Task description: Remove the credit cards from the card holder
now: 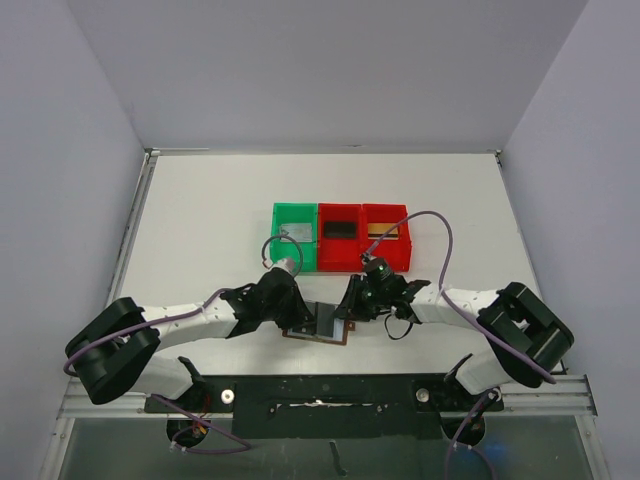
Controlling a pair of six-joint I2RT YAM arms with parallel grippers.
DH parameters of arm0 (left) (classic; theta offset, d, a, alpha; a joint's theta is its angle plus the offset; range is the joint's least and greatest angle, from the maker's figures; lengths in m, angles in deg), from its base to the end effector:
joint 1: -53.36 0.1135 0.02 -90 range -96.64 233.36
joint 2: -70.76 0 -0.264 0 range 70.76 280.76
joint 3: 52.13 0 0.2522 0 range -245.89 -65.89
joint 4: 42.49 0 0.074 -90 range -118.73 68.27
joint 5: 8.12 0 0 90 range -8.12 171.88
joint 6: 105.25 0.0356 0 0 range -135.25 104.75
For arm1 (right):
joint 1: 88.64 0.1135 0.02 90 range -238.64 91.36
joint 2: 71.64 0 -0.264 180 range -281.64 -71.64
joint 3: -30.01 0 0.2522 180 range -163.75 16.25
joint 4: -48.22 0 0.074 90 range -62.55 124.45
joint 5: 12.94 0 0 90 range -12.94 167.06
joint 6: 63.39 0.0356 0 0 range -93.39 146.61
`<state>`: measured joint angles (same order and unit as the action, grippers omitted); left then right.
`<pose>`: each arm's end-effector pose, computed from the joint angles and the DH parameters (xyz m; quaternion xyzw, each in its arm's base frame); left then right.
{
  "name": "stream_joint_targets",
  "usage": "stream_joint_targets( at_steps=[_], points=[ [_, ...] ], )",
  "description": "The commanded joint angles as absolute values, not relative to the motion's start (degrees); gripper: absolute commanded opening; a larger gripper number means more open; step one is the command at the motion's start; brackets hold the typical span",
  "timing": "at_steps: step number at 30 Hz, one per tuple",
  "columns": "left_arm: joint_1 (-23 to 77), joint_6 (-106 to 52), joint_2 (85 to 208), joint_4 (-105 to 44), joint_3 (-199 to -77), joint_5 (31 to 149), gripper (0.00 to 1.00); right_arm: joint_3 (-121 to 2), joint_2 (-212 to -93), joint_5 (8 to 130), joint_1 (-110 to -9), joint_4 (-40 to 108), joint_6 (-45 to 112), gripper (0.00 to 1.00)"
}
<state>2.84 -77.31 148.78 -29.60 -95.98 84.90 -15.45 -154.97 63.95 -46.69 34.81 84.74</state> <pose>0.1565 -0.1930 0.1499 -0.0839 0.9265 -0.3180 0.1827 0.1853 0.1774 0.1361 0.0944 0.9333 0.3216 0.1290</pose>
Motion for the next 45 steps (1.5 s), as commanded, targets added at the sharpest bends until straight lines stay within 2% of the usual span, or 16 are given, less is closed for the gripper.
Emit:
stream_joint_targets(
  at_steps=[1, 7, 13, 28, 45],
  points=[
    [3.15, -74.84, 147.17, -26.59, -99.93, 83.84, 0.0, -14.53, -153.41, 67.09, -46.94, 32.58, 85.04, 0.2],
    [3.09, -73.42, 147.31, -28.13, -100.45, 85.67, 0.0, -16.15, -149.89, 64.69, -46.76, 33.72, 82.7, 0.2],
    [3.15, -73.23, 148.95, -29.64, -101.24, 87.24, 0.0, -19.87, -151.6, 62.2, -45.29, 36.04, 81.77, 0.19],
    [3.24, -73.89, 146.7, -28.01, -100.33, 85.57, 0.0, -12.36, -157.64, 66.44, -45.44, 35.99, 87.16, 0.15],
    [3.39, -73.52, 143.89, -23.63, -100.09, 82.24, 0.0, -14.46, -155.43, 69.98, -45.57, 30.36, 86.42, 0.13]
  ],
)
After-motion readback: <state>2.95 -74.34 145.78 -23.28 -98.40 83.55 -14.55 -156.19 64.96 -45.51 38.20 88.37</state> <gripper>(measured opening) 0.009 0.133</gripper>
